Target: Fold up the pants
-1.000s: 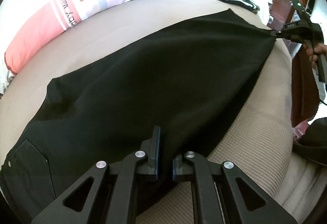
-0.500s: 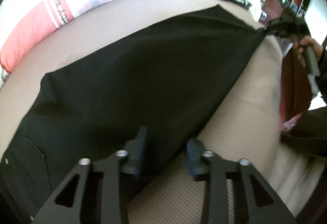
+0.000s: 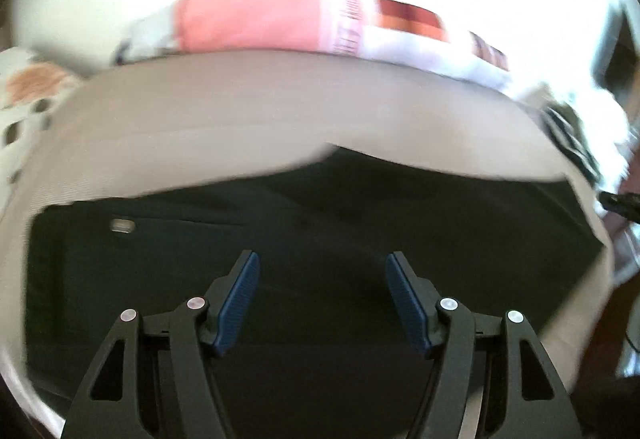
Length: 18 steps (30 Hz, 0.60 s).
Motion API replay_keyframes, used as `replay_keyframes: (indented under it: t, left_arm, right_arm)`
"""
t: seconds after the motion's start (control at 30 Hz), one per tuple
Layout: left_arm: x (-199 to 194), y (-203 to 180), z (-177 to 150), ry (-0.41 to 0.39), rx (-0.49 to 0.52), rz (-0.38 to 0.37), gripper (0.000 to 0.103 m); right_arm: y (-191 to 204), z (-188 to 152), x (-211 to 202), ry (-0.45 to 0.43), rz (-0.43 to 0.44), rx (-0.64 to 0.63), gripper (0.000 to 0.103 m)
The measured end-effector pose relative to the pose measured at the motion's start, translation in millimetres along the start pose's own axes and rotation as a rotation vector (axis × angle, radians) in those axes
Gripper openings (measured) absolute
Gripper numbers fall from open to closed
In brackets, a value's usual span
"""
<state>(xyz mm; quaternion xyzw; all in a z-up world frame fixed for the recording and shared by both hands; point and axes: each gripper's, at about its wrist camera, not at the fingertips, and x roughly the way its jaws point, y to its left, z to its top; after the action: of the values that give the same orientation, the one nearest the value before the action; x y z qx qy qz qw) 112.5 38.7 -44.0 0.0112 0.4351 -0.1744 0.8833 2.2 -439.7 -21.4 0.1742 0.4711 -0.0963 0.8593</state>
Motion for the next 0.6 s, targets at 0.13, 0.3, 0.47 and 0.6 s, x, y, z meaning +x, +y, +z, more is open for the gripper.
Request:
replay_keyframes:
  t: [0.13, 0.3, 0.47, 0.6]
  left_arm:
    - [3.7, 44.9, 2.7, -0.001, -0.074, 0.116, 0.066]
    - [-1.6, 92.1, -5.3, -0.003, -0.159, 0.174, 0.066]
    - [-6.2, 110.8, -13.0, -0.006, -0.178, 0.136, 0.066]
    - [-6.2, 116.5, -13.1, -0.007, -0.192, 0.106, 0.066]
  right_arm:
    - [95.4, 17.4, 37.7, 0.085, 0.205, -0.194, 0.034]
    - [201.5, 28.4, 83.0, 0.219, 0.403, -0.384, 0.034]
    - [285.2, 35.8, 127.5, 0.341, 0.501, -0.522, 0.034]
    - [329.4, 32.0, 153.6, 0.413, 0.536, -0.615, 0.034]
